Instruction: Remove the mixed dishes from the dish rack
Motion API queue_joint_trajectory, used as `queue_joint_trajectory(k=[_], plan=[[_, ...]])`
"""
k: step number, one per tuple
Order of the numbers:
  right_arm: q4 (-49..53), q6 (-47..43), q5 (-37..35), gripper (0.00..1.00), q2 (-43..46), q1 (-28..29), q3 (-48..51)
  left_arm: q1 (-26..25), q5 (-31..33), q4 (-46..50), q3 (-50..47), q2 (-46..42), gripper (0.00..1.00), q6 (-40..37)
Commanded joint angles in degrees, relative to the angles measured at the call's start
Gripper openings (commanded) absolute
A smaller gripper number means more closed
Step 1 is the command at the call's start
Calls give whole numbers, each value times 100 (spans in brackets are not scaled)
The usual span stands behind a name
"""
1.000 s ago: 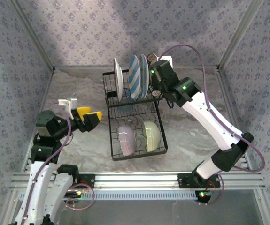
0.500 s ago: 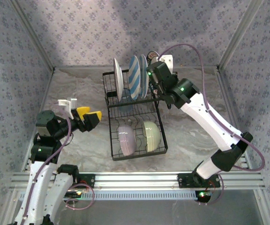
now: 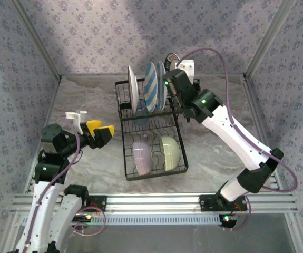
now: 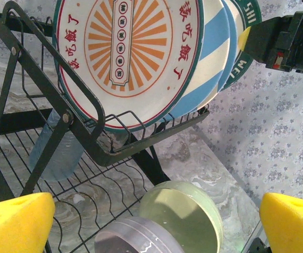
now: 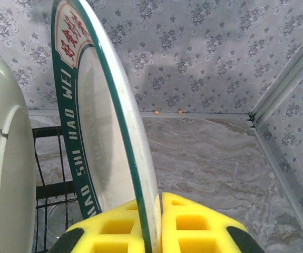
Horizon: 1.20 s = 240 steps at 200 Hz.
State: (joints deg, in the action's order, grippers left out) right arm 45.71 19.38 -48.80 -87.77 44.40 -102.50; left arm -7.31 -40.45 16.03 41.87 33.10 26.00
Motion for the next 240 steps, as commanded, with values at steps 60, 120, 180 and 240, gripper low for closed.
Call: queue_joint_trajectory(k=[60, 120, 180, 240], plan=[[-613, -567, -743, 0, 384, 33, -264, -43, 72, -6, 60, 12, 99, -52], [-767, -924, -921, 0, 758, 16, -76, -43, 212, -6, 67, 3, 99, -25], [-630, -1063, -886, 0, 1237, -24, 168, -45, 344, 43, 136, 11, 99, 160], [98, -740, -175, 0, 1839, -126, 240, -42, 414, 395, 520, 143, 99, 195]])
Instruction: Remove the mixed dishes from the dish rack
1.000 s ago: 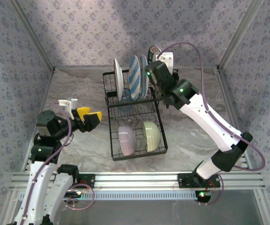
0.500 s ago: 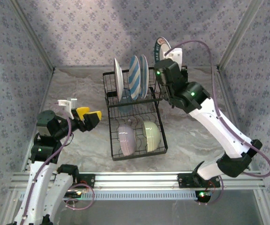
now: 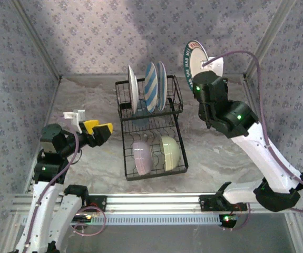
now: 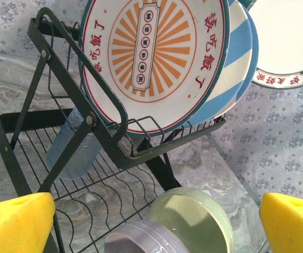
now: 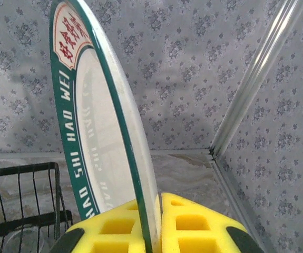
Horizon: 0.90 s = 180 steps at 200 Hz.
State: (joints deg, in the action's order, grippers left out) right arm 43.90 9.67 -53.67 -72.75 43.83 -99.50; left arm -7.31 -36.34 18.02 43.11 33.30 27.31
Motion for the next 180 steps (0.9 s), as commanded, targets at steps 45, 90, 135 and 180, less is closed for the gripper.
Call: queue_joint_trajectory(k=[45, 90, 135, 180], plan=[[889, 699, 2031, 0, 748, -390, -287, -44, 78, 329, 882, 210, 99, 295], [1113, 1056, 3866, 0, 794, -691, -795, -46, -778, 342, 1932, 921, 99, 766], [882, 1497, 5473, 0, 532, -984, -1230, -75, -1506, -379, 3050, 1736, 99, 1189], [356, 2117, 6645, 0, 207, -1311, -1522, -813, -1640, -655, 4075, 2702, 93, 1128]])
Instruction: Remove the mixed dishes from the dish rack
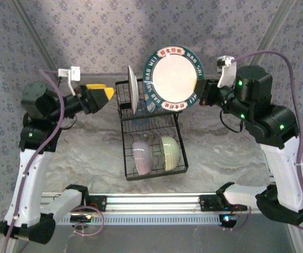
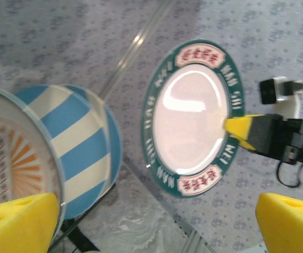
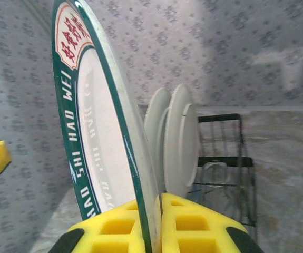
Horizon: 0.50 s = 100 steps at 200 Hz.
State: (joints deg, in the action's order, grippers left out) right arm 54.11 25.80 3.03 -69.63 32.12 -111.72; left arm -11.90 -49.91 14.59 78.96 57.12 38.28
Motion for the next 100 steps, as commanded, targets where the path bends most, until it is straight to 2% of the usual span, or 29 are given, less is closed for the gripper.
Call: queue_joint_trajectory(k=[1, 40, 53, 100], plan=[[-673, 513, 995, 0, -109, -146, -308, -373, -282, -310, 512, 340, 93, 26], [-1017, 826, 1558, 0, -312, -334, -305, -903, -144, -16, 1223, 1069, 85, -109], [-1133, 931, 1729, 0, -344, -425, -255, -937, -57, 107, 1412, 1260, 82, -75], [-1367, 1259, 2166, 0, -453, -669, -183, -937, 350, 336, 1806, 1702, 65, 156]])
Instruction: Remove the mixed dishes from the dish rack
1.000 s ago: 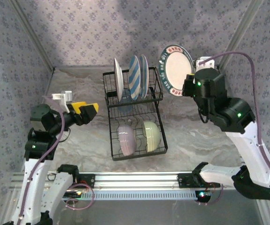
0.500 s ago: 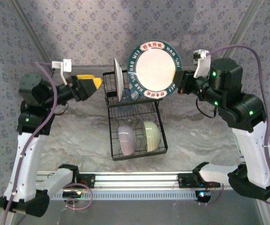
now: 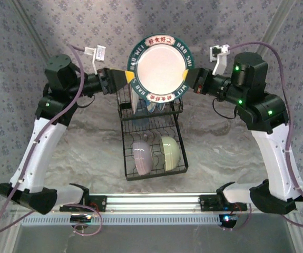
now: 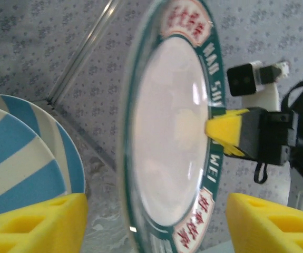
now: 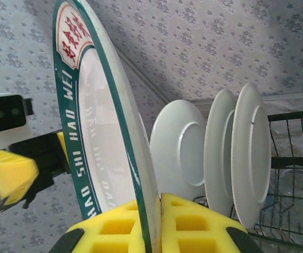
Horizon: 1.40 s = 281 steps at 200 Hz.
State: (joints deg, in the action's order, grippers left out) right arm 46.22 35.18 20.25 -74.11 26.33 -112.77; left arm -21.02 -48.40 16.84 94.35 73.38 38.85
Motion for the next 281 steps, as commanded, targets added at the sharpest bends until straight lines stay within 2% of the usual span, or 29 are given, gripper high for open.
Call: queue_joint_trajectory(k=[1, 23, 66, 137, 176, 194, 203, 212, 227, 240, 281], plan=[[-578, 318, 444, 0, -2, -91, -78, -25, 199, 110, 277, 78, 64, 98], [-611, 367, 531, 0, -24, -114, -37, -25, 208, 56, 337, 178, 60, 158], [-718, 427, 562, 0, -19, -136, 145, -25, 243, -39, 352, 261, 44, 274], [-879, 481, 641, 0, -161, -143, 250, -25, 426, -41, 301, 221, 0, 477], [-1082, 523, 811, 0, -133, -184, 413, -25, 632, -203, 85, 49, 0, 657], [-1150, 568, 921, 26, -102, -248, 475, -25, 745, -245, 74, -4, 0, 786], [-1150, 573, 936, 49, -85, -290, 475, -17, 806, -243, 91, -28, 0, 838], [-1150, 536, 929, 67, -69, -324, 492, -12, 892, -235, 102, -45, 0, 890], [-1088, 415, 760, 89, -22, -341, 456, 9, 1018, -225, 138, -76, 0, 986], [-915, 281, 563, 100, 16, -350, 414, 51, 1122, -217, 155, -70, 0, 1098], [-279, -314, -511, 100, 189, -238, 423, 479, 1626, -192, 164, -113, 0, 1556]])
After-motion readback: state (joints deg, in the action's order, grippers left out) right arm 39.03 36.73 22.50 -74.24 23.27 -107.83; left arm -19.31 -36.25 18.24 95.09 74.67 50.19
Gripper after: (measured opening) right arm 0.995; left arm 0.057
